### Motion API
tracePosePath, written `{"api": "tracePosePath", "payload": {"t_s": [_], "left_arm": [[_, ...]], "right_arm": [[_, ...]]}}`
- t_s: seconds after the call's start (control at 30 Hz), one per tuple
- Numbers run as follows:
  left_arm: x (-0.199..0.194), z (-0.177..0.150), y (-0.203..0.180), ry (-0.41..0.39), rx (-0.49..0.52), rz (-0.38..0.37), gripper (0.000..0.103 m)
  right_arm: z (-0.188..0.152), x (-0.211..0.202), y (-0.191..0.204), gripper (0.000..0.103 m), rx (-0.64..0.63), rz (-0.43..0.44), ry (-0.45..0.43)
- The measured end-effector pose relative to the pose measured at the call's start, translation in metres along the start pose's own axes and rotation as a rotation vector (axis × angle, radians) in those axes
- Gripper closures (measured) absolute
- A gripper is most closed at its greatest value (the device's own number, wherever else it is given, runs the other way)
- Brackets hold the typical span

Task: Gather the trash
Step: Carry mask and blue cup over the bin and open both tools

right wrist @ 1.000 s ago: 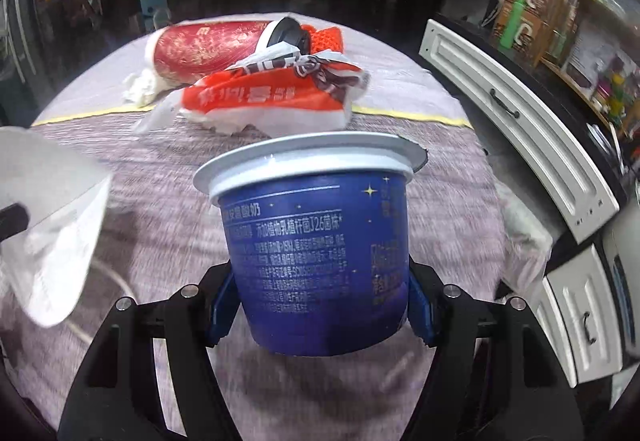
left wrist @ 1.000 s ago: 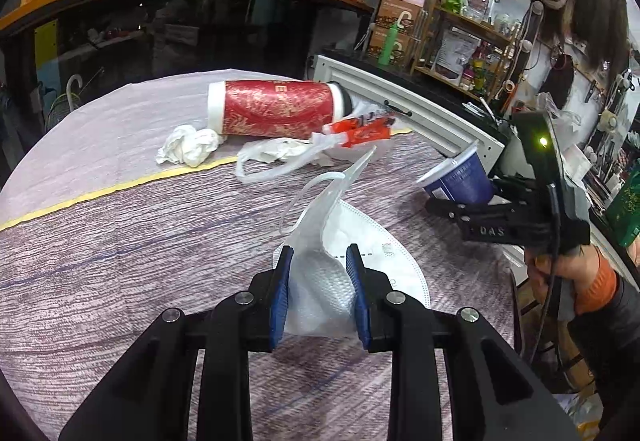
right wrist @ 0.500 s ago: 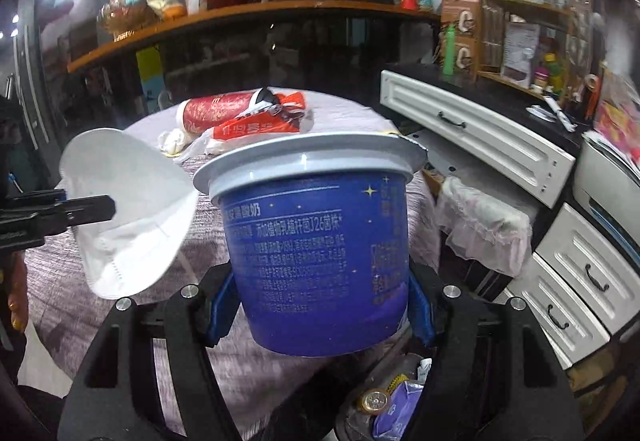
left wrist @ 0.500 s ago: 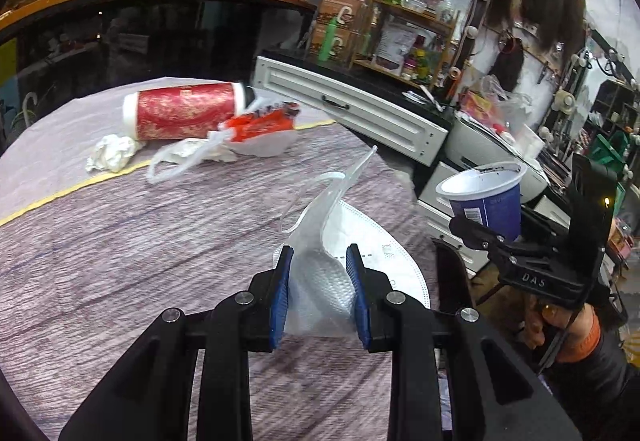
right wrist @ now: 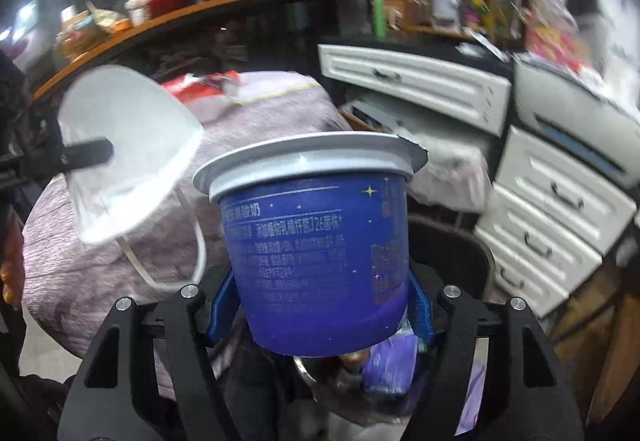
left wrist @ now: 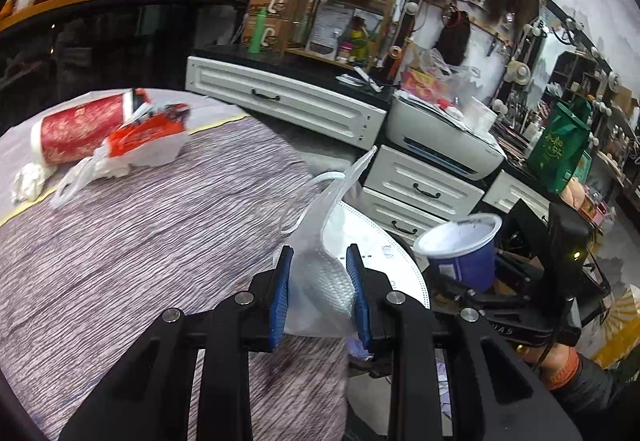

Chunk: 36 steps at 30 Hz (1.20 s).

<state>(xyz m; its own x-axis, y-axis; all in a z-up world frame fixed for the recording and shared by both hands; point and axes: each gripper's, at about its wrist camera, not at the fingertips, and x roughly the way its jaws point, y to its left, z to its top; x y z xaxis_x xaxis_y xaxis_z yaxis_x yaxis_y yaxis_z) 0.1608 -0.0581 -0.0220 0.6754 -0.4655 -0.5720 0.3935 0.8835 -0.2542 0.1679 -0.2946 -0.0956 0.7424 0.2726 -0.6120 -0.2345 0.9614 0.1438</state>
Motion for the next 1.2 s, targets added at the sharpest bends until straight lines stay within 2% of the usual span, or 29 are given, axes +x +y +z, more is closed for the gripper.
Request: {"api": "tracePosePath", "payload": {"t_s": [0.2,0.4,0.7,0.77,0.8,0.83,0.87,1.0,1.2], "left_arm": [[0.025,0.009,-0.032,0.013,0.051,-0.043,0.076],[0.049,0.011,-0.058,0.035,0.094,-0.062,0.076],[0.08,0.0,-0.075,0.102,0.125,-0.064,0.076],[0.084,-0.002,-0.077,0.113,0.13,-0.066,0.076],[0.086,-0.003,-0.079,0.12,0.133,-0.067,0.076],[0.088,-0.005,-0.08,0.125,0.136,-0.067,0.076],[0.09,-0.006,-0.081,0.129,0.138,-0.067,0.076],[0.097,-0.01,-0.086,0.148,0.147,-0.071,0.076],[0.106,-0.015,-0.099,0.166,0.182,-0.084,0.076]], "right_arm": [[-0.022,0.014,-0.03,0.035,0.065,-0.048,0.057],[-0.039,0.049,-0.053,0.035,0.129,-0.069,0.144],[-0.079,0.098,-0.08,0.034,0.228,-0.102,0.27],[-0.085,0.104,-0.084,0.032,0.245,-0.108,0.288],[-0.088,0.105,-0.086,0.027,0.255,-0.114,0.297],[-0.091,0.105,-0.088,0.022,0.264,-0.124,0.301],[-0.092,0.104,-0.09,0.021,0.266,-0.126,0.298],[-0.089,0.097,-0.089,0.02,0.242,-0.144,0.294],[-0.073,0.067,-0.089,0.02,0.207,-0.197,0.234]]}}
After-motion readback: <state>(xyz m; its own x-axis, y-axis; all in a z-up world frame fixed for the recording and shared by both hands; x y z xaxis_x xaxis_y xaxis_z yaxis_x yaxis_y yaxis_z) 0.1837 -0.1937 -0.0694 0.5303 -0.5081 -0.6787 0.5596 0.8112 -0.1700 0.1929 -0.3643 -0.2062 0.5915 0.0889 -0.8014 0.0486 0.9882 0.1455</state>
